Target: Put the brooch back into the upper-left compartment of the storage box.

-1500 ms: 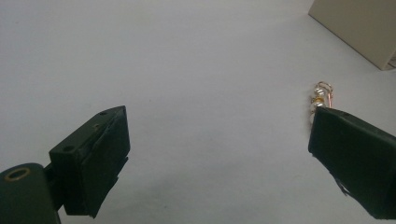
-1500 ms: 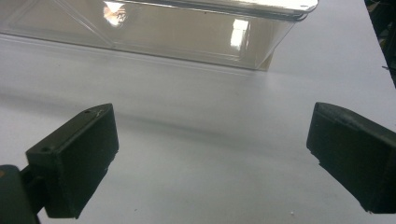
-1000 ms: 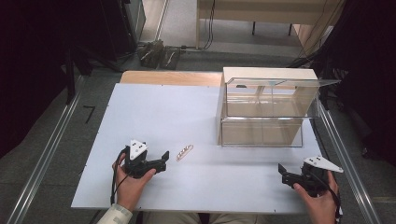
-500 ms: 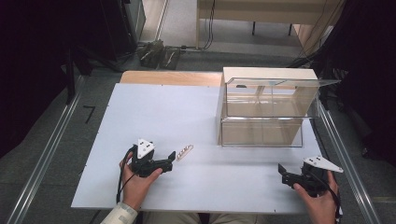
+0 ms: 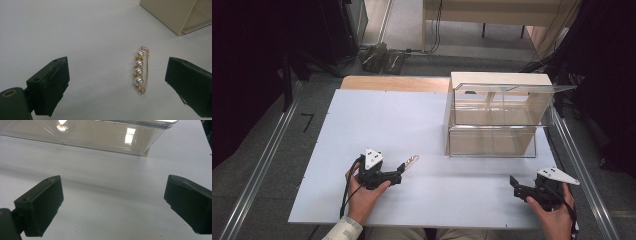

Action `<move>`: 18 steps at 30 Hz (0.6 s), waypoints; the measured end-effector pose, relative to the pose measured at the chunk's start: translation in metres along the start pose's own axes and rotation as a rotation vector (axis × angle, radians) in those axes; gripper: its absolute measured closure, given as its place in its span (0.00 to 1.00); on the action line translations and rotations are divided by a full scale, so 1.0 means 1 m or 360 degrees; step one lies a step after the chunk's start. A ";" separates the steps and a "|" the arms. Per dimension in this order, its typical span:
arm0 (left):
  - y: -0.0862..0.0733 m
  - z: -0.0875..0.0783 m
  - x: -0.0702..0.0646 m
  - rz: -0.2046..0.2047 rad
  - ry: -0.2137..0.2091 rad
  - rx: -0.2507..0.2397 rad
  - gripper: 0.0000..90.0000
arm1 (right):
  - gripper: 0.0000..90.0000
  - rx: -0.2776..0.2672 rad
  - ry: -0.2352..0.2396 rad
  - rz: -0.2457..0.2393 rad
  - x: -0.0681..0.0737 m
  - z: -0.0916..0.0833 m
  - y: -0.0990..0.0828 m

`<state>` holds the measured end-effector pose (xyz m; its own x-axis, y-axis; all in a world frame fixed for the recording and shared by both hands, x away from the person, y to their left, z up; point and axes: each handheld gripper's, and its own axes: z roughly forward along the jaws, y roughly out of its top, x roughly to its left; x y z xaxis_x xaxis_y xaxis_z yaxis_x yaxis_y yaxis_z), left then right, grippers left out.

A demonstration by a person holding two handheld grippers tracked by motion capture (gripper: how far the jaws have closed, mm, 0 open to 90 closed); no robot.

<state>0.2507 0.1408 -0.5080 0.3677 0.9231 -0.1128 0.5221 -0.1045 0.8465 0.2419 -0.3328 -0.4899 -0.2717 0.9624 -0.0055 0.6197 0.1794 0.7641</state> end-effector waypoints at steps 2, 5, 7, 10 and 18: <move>0.000 0.002 -0.001 0.0004 -0.0002 0.0005 0.07 | 0.01 0.0000 0.0001 0.0001 0.000 0.000 0.000; 0.000 0.004 -0.003 0.0016 0.0001 0.0015 0.08 | 0.01 0.0002 0.0002 -0.0001 0.000 0.000 0.000; 0.000 0.008 -0.006 0.0018 0.0002 0.0023 0.10 | 0.01 0.0002 -0.0002 -0.0002 0.000 0.000 0.000; 0.001 0.010 -0.007 0.0024 0.0002 0.0033 0.11 | 0.01 0.0001 0.0001 -0.0002 0.000 0.000 0.000; 0.002 0.017 -0.012 0.0029 -0.0003 0.0071 0.15 | 0.01 0.0001 0.0001 0.0002 0.000 -0.001 0.000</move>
<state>0.2606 0.1234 -0.5139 0.3789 0.9202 -0.0986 0.5488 -0.1377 0.8245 0.2414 -0.3334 -0.4895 -0.2715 0.9624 -0.0039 0.6206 0.1782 0.7636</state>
